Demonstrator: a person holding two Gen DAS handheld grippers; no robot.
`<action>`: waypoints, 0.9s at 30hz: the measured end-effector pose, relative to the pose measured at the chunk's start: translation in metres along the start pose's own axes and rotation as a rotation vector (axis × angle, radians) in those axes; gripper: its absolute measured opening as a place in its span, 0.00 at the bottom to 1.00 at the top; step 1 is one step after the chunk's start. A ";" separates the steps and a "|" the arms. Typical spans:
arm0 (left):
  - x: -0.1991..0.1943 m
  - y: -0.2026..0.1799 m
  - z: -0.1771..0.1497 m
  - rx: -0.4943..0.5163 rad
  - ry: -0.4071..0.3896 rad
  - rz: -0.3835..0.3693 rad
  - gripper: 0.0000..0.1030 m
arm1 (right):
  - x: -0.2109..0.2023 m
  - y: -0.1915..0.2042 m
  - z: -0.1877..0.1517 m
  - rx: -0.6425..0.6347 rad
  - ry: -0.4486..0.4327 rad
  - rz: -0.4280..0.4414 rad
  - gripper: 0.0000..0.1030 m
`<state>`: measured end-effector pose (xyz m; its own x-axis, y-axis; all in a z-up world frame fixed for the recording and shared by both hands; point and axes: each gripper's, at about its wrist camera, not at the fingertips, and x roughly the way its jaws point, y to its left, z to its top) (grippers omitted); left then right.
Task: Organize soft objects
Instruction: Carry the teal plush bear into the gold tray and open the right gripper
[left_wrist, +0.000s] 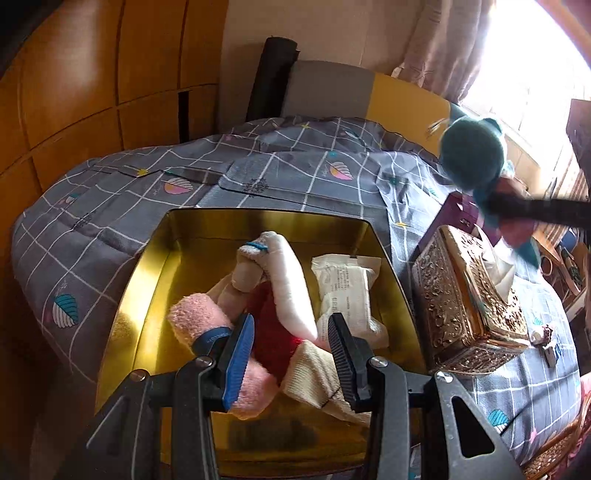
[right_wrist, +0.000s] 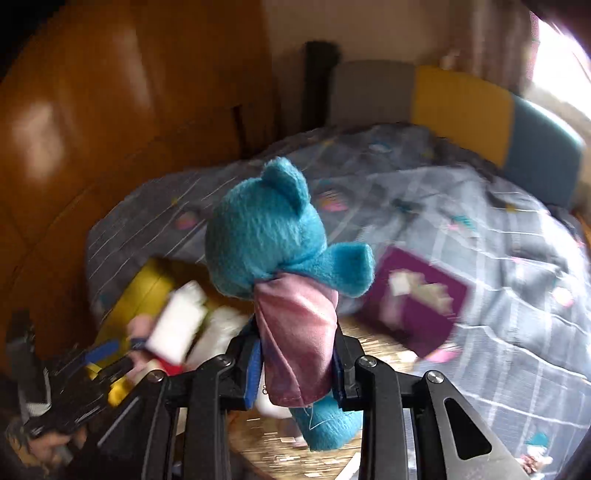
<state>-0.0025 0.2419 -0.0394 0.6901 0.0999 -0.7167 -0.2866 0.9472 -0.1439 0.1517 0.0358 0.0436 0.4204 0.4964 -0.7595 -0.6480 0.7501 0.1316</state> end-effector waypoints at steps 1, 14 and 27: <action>-0.001 0.003 0.000 -0.009 -0.005 0.005 0.40 | 0.007 0.011 -0.002 -0.018 0.022 0.018 0.29; -0.005 0.048 0.005 -0.102 -0.014 0.092 0.40 | 0.134 0.113 -0.042 -0.148 0.281 0.052 0.32; -0.010 0.033 0.006 -0.071 -0.028 0.056 0.40 | 0.120 0.111 -0.054 -0.139 0.166 0.046 0.70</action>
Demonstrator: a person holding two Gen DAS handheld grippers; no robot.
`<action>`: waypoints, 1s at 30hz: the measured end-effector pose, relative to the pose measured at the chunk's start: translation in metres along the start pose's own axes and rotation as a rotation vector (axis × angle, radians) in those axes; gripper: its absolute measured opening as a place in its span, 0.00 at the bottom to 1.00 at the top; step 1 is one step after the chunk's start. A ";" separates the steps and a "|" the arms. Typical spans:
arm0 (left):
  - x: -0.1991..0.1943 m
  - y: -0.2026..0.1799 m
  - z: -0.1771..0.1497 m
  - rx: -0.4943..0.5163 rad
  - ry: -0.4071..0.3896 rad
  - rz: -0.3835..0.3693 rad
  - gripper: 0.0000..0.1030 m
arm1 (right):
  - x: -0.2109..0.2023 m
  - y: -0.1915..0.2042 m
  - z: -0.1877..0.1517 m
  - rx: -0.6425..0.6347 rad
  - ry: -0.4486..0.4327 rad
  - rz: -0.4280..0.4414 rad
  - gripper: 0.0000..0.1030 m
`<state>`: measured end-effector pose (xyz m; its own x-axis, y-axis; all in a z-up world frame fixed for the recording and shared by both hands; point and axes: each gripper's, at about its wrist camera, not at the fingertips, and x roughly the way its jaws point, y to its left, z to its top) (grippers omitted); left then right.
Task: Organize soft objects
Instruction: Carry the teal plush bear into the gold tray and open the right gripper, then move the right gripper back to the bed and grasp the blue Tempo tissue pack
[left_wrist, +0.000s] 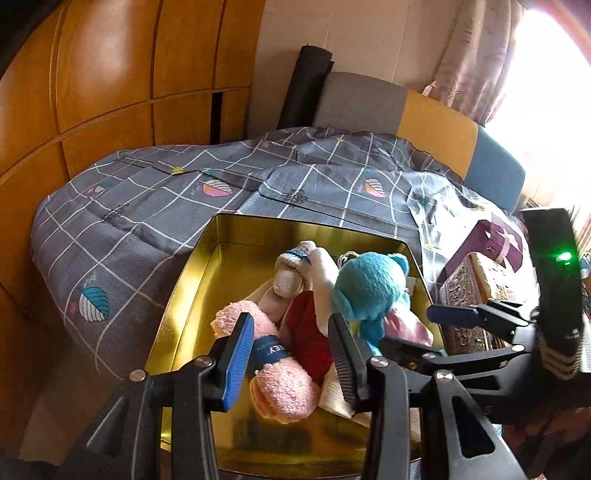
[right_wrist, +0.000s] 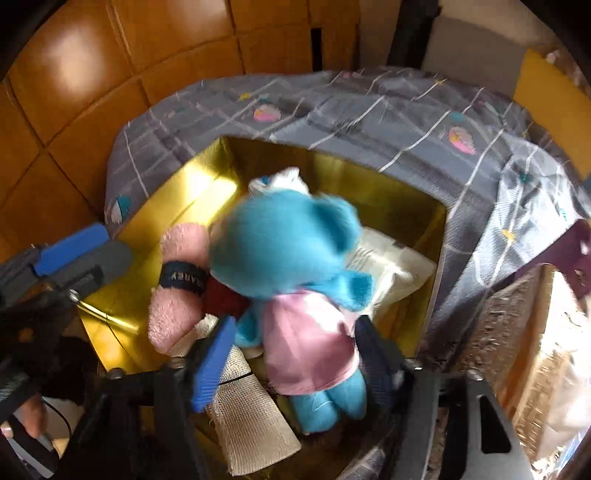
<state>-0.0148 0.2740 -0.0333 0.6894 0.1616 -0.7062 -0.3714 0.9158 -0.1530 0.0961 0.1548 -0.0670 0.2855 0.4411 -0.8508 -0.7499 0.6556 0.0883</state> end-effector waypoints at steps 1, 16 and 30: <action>0.000 -0.002 0.000 0.005 0.000 -0.003 0.40 | -0.006 -0.001 -0.002 0.004 -0.014 -0.001 0.70; -0.017 -0.030 -0.001 0.072 -0.027 -0.049 0.40 | -0.075 -0.020 -0.026 0.057 -0.232 -0.122 0.74; -0.043 -0.104 0.008 0.239 -0.084 -0.193 0.40 | -0.168 -0.133 -0.095 0.347 -0.404 -0.293 0.79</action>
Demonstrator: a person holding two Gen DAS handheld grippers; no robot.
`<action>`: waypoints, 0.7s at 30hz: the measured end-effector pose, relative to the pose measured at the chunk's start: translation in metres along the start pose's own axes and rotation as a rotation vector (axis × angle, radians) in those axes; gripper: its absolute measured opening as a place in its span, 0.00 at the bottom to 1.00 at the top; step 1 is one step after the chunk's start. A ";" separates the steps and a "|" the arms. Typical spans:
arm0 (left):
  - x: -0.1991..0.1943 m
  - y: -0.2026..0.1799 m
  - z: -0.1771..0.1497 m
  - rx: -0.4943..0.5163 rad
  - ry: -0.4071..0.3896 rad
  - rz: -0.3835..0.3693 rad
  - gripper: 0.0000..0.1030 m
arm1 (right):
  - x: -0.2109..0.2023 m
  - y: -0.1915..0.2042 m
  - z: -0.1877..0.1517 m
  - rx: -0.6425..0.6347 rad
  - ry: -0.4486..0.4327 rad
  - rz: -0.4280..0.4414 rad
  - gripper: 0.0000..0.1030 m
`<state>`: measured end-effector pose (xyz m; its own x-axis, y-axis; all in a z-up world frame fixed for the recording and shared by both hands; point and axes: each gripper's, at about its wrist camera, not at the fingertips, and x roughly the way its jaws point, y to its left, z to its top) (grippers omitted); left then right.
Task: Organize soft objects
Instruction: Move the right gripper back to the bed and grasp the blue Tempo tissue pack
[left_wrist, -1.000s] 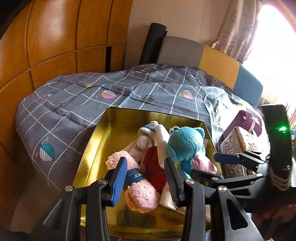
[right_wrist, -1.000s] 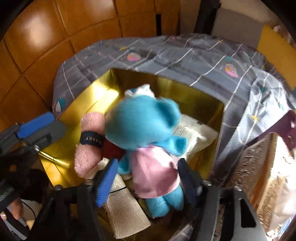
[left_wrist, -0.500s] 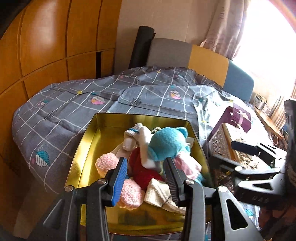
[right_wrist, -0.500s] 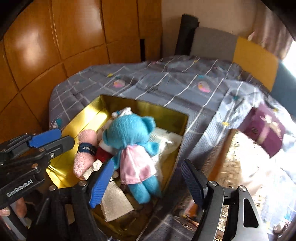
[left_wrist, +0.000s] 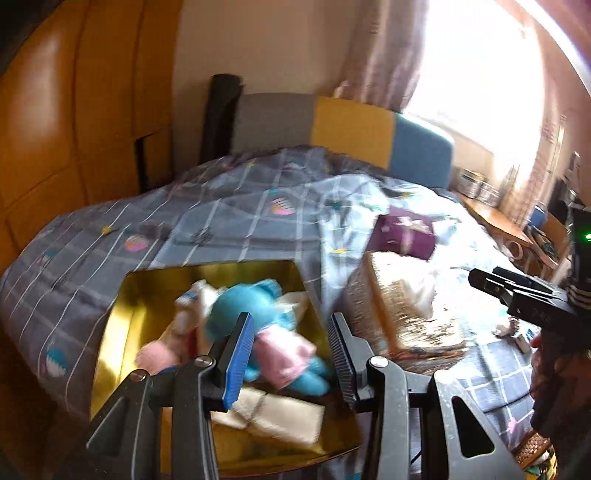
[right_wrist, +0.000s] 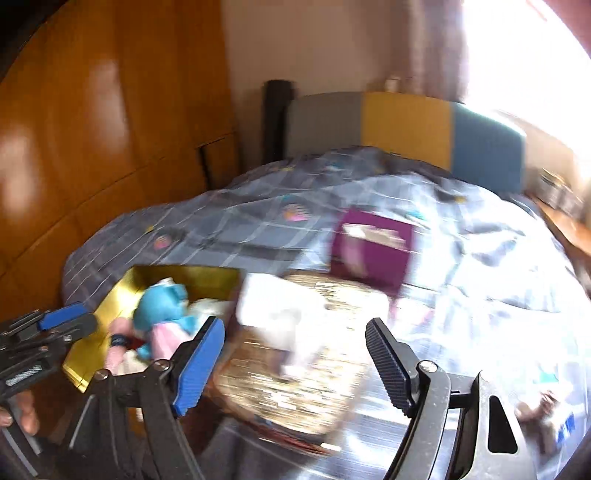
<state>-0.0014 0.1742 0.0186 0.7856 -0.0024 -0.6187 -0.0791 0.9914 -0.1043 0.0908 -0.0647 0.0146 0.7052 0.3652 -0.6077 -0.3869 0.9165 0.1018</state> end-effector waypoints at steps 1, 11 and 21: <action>0.000 -0.007 0.003 0.013 -0.005 -0.015 0.40 | -0.003 -0.018 -0.002 0.035 0.004 -0.030 0.79; 0.015 -0.091 0.024 0.176 0.015 -0.169 0.40 | -0.044 -0.222 -0.029 0.501 0.033 -0.340 0.79; 0.031 -0.166 0.016 0.318 0.075 -0.294 0.40 | -0.055 -0.358 -0.104 0.855 0.260 -0.541 0.88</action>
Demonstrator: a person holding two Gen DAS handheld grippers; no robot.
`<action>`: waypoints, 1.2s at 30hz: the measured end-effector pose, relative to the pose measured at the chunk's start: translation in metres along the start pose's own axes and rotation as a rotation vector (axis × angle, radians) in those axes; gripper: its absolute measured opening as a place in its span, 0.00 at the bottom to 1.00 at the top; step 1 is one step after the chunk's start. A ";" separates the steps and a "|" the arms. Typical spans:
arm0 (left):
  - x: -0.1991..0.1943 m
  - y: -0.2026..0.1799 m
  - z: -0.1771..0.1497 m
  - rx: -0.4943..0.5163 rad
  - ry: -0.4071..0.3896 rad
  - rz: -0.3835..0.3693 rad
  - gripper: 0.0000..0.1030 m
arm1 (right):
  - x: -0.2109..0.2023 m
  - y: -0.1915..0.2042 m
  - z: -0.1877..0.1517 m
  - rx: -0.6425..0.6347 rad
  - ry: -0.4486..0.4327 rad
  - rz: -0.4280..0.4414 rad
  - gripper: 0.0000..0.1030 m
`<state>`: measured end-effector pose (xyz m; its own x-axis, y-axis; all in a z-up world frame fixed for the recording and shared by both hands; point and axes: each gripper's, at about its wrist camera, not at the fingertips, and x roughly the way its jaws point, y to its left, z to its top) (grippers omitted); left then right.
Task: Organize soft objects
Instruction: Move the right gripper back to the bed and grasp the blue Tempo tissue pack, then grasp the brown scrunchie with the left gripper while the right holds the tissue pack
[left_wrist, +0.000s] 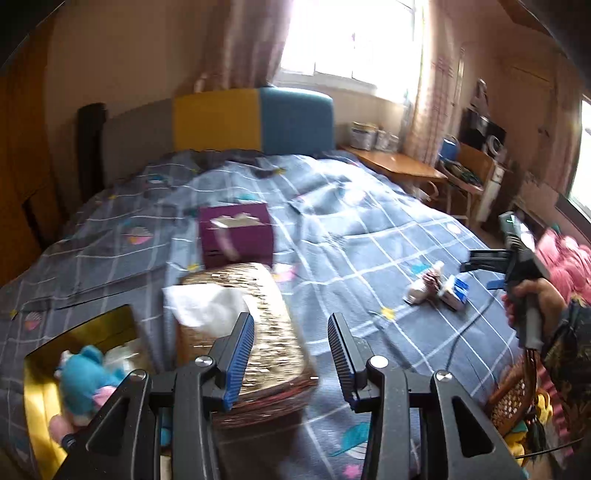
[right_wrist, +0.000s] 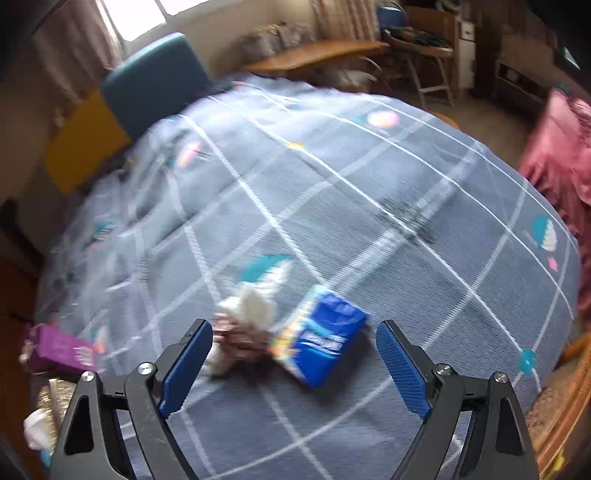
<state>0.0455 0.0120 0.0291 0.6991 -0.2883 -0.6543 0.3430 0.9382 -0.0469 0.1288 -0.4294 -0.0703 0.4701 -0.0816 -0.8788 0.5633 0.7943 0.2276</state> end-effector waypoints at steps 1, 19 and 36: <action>0.004 -0.006 -0.001 0.015 0.009 -0.009 0.40 | 0.007 -0.007 0.000 0.017 0.023 -0.013 0.88; 0.033 -0.047 0.000 0.107 0.083 -0.085 0.40 | 0.070 0.009 0.008 -0.001 0.147 -0.120 0.76; 0.141 -0.120 0.030 0.167 0.277 -0.176 0.40 | 0.006 -0.015 0.018 0.071 -0.162 -0.104 0.57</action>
<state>0.1215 -0.1470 -0.0344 0.4319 -0.3584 -0.8277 0.5563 0.8281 -0.0683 0.1354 -0.4524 -0.0714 0.5065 -0.2616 -0.8216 0.6587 0.7322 0.1729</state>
